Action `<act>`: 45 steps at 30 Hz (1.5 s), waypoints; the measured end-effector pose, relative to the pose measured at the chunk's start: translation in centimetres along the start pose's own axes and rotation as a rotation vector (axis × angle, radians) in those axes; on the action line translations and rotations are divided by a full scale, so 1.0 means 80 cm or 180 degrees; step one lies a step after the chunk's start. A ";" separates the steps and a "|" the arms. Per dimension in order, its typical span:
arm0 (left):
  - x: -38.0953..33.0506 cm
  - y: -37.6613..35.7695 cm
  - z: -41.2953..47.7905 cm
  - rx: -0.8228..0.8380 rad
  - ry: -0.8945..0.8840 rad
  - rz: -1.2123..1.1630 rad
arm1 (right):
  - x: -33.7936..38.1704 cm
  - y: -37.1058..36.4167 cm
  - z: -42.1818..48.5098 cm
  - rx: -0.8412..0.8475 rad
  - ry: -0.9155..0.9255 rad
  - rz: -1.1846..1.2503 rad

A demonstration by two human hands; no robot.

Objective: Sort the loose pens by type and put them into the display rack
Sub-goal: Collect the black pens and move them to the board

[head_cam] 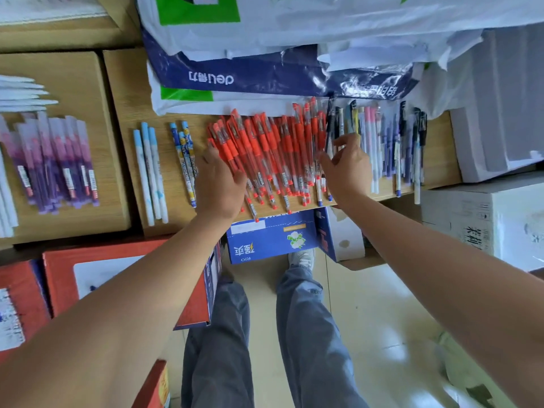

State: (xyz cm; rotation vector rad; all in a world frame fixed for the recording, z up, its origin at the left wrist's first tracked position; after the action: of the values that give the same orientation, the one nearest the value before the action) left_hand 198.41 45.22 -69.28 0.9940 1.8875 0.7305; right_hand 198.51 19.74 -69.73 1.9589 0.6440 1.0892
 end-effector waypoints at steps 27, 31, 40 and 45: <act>-0.174 -0.090 -0.008 0.0629 -0.1640 0.1049 | -0.054 0.039 0.042 0.0368 0.0019 -0.0191; -0.173 -0.086 -0.004 0.0490 -0.1605 0.0927 | -0.060 0.044 0.045 0.0378 0.0098 0.0005; -0.171 -0.085 0.000 0.0539 -0.1484 0.0594 | -0.044 0.015 0.047 0.0820 0.0021 -0.0295; -0.175 -0.085 -0.003 0.0586 -0.1498 0.0631 | -0.046 0.024 0.052 0.0793 0.0061 -0.0663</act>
State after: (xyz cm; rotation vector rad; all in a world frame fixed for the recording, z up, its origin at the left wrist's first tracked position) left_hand 200.23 29.77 -68.74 1.3514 1.4753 0.3893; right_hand 200.38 14.33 -71.20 2.0362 1.0112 0.9360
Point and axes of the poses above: each hand's wrist, its own z-axis towards the middle knuckle, its own y-axis out of the back of the hand, x = y × z, the point moved 8 cm from there along z, towards the middle knuckle, and after that the axes turned 5 degrees about z, right-handed, at the moved point
